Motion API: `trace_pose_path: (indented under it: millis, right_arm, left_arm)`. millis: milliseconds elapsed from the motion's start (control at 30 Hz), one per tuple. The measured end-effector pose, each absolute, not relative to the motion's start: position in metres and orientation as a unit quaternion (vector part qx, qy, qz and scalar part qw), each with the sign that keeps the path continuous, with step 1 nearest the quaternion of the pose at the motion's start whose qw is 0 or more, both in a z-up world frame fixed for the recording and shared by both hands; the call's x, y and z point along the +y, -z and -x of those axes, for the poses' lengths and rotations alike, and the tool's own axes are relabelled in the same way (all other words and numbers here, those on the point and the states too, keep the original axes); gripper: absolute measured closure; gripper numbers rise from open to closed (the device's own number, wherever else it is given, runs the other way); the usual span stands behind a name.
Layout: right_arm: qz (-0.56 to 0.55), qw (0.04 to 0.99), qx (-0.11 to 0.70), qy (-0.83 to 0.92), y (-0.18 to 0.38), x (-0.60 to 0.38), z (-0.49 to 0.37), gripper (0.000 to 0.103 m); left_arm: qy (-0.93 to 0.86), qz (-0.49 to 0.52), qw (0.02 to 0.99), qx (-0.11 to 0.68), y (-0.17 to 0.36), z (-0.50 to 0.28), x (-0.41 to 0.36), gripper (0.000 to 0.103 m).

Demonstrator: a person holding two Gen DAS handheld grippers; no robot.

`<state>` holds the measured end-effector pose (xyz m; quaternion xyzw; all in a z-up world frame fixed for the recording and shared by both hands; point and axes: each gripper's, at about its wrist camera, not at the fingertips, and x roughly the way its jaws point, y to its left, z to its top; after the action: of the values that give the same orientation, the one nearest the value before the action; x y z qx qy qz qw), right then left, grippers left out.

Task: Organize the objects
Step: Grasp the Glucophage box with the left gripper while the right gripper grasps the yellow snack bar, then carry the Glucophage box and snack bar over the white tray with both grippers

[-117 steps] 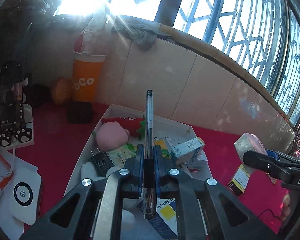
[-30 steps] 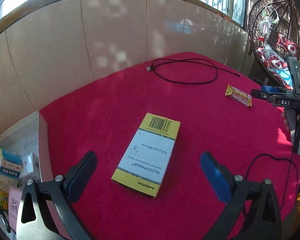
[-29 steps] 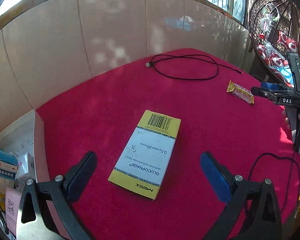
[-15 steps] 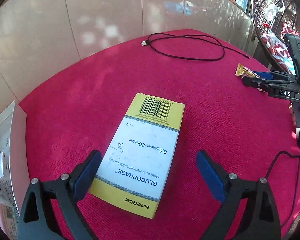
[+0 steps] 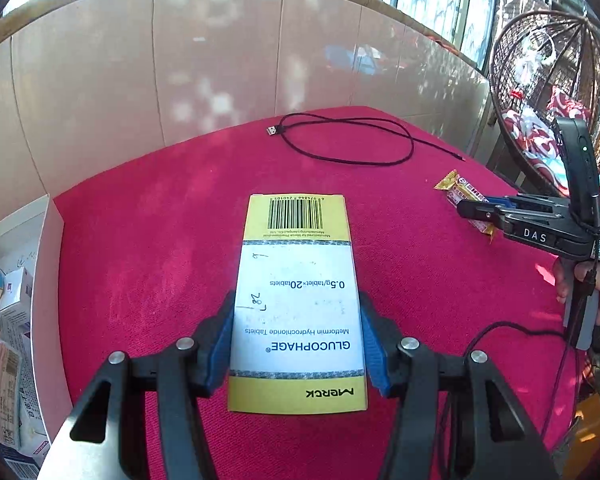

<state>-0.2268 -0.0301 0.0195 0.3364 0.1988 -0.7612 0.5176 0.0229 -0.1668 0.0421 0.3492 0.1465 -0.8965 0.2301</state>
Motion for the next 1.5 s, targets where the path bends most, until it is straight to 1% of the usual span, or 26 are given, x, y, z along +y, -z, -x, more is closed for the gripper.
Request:
trace_pose_path:
  millis: [233, 433, 967, 1233, 1500]
  right_arm:
    - [-0.317, 0.544, 0.129, 0.766, -0.055, -0.008, 0.195, 0.083]
    - [-0.306, 0.565, 0.097, 0.76, -0.08, -0.004, 0.173, 0.083]
    - [-0.295, 0.6, 0.066, 0.74, -0.104, 0.007, 0.139, 0.083]
    - [-0.287, 0.613, 0.067, 0.733, -0.114, 0.007, 0.124, 0.083]
    - [-0.277, 0.626, 0.071, 0.725, -0.123, 0.003, 0.112, 0.083]
  left_arm:
    - [0.922, -0.295, 0.213, 0.135, -0.08, -0.04, -0.135, 0.047]
    - [0.929, -0.268, 0.218, 0.129, -0.098, -0.057, -0.125, 0.047]
    - [0.933, -0.219, 0.237, 0.157, -0.118, -0.096, -0.126, 0.047]
    - [0.933, -0.19, 0.248, 0.176, -0.129, -0.121, -0.134, 0.047]
    - [0.932, -0.177, 0.259, 0.183, -0.134, -0.131, -0.138, 0.047]
